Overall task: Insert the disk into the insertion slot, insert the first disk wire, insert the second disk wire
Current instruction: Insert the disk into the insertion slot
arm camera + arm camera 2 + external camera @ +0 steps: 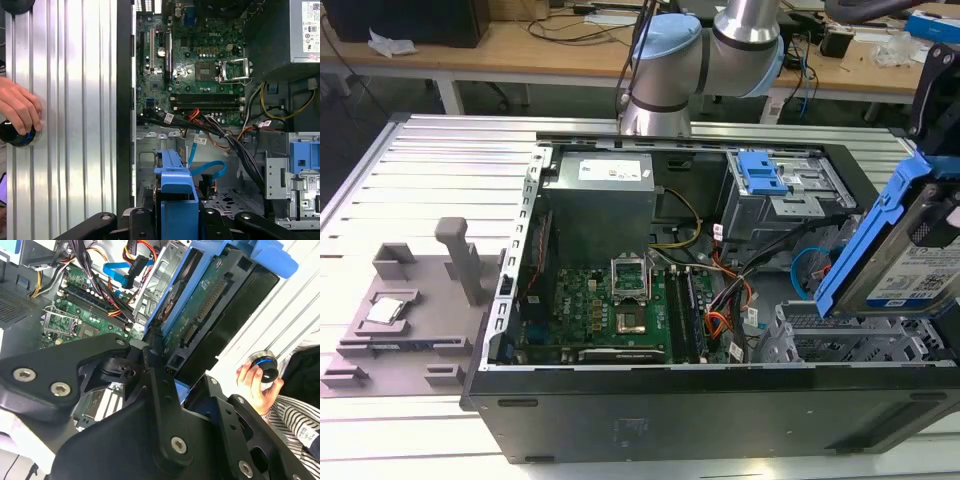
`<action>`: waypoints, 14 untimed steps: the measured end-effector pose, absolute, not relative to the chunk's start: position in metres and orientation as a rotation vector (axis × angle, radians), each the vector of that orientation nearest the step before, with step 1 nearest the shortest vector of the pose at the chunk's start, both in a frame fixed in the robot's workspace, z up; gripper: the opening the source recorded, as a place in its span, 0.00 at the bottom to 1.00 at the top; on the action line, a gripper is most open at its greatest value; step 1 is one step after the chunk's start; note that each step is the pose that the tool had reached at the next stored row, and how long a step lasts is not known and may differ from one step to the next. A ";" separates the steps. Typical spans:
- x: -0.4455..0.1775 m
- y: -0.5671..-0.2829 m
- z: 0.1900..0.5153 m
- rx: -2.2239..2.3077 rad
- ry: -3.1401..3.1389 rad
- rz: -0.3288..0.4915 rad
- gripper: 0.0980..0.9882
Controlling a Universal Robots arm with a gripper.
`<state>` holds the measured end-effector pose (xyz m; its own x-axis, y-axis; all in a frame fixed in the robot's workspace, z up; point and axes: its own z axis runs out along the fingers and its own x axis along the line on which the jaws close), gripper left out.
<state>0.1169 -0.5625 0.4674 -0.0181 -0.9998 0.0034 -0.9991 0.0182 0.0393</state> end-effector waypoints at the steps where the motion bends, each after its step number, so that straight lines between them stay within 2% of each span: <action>1: 0.117 -0.563 0.467 2.180 -2.220 -0.040 0.30; 14: 0.117 -0.563 0.457 2.180 -2.220 -0.040 0.30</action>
